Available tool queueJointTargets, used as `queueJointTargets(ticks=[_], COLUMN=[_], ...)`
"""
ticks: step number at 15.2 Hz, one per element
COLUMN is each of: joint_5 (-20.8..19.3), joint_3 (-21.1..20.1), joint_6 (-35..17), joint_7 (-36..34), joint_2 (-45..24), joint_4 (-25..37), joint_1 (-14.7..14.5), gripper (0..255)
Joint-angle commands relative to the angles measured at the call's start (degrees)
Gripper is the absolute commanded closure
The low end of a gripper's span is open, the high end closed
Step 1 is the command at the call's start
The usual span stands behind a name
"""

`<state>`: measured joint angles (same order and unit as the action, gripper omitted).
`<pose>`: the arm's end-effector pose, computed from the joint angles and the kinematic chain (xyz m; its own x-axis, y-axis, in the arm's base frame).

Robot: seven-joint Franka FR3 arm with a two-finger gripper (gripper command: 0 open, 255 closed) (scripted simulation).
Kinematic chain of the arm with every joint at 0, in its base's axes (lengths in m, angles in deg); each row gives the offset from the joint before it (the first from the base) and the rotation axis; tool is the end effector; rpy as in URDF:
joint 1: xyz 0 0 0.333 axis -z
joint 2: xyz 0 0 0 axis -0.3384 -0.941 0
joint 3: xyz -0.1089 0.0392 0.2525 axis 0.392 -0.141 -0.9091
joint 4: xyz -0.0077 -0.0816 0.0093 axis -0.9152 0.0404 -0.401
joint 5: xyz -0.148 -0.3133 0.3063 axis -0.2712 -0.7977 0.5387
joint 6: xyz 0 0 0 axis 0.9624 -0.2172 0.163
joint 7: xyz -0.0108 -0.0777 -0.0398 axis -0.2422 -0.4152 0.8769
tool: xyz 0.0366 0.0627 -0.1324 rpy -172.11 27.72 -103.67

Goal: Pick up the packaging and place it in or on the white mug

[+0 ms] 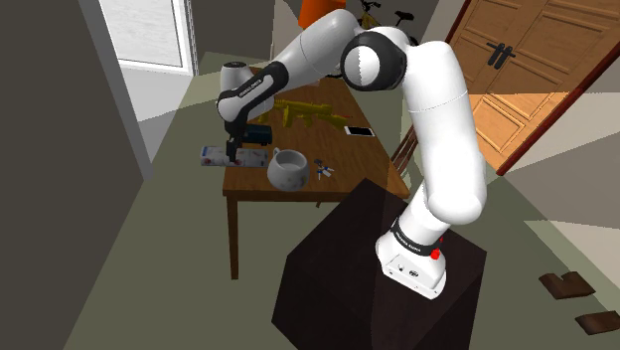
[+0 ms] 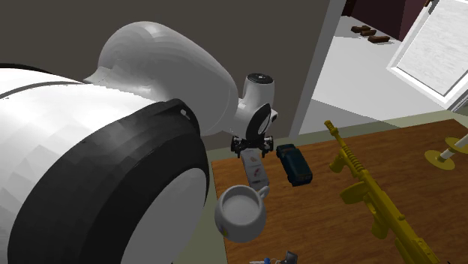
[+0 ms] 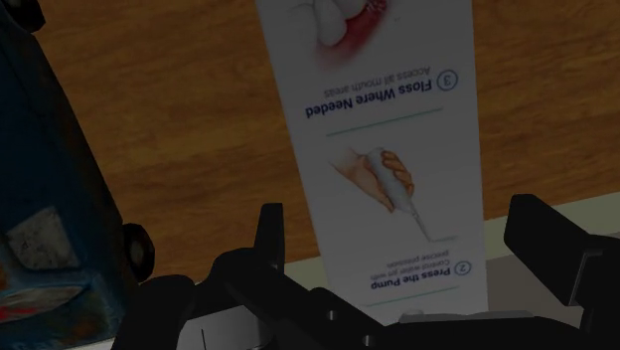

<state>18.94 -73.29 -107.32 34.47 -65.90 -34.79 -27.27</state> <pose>0.6979 0.0812 0.0585 0.8208 0.5712 0.0013 0.5712 -0.8207 -0.0096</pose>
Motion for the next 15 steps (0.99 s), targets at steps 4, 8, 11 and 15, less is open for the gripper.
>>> queueJointTargets(ticks=[4, 8, 11, 15], joint_5=[0.00, 0.00, -0.01, -0.07], joint_3=[0.00, 0.00, 0.01, 0.06], joint_6=[0.00, 0.00, 0.45, 2.37], joint_7=[0.00, 0.01, -0.01, -0.06], joint_2=[0.02, 0.02, 0.56, 2.76], joint_4=[-0.02, -0.02, -0.11, -0.39], joint_1=[0.00, 0.00, -0.01, -0.04], gripper=[255, 255, 255, 255])
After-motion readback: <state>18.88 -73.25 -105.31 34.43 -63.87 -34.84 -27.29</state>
